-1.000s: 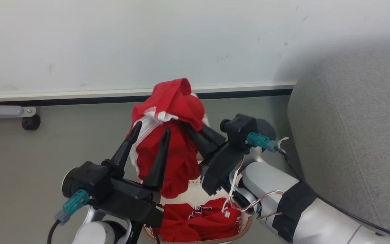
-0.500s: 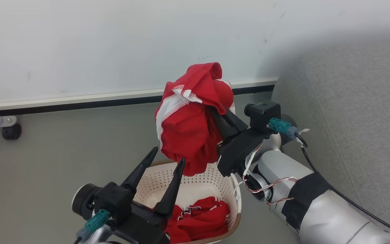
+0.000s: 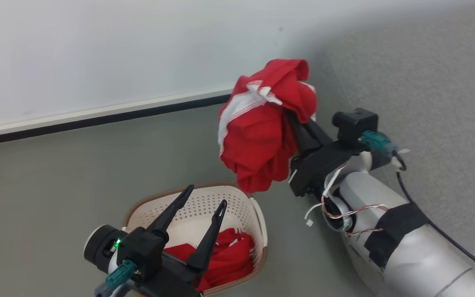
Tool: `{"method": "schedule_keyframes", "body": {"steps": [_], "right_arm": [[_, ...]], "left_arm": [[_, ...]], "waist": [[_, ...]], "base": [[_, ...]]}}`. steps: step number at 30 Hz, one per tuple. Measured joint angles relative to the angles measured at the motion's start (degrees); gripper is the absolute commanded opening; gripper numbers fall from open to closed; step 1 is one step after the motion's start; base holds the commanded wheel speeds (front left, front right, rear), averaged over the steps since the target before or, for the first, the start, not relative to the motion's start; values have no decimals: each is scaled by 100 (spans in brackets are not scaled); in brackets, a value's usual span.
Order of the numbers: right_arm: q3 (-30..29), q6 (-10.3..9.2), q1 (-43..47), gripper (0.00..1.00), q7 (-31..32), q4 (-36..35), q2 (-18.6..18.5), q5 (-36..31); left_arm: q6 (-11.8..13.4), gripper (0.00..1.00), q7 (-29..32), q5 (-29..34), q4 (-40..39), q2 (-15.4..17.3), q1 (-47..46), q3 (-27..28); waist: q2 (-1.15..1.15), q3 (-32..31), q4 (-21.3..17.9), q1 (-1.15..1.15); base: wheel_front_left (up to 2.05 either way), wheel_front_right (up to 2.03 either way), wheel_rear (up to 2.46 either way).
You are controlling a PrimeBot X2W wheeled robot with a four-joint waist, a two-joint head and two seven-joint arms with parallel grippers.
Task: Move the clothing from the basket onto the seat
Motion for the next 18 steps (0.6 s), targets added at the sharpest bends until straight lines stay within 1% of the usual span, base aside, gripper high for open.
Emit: {"method": "schedule_keyframes", "body": {"steps": [8, 11, 18], "right_arm": [[-510, -131, 104, 0, 0, -151, -344, -19], [-735, -169, 170, 0, -1, -178, -511, -33], [-1315, -243, 210, 0, -1, -240, -849, -58]], "left_arm": [[-5, 100, 112, 149, -199, 120, -20, -8], [-48, 100, 164, 175, -266, 137, -59, -30], [-57, 100, 305, 260, -483, 280, -172, -43]], "waist": [[0, 276, -423, 0], [0, 408, -553, 1], [0, 742, -798, 1]], "base": [[0, 0, 0], [0, 0, 0], [0, 0, 0]]}}
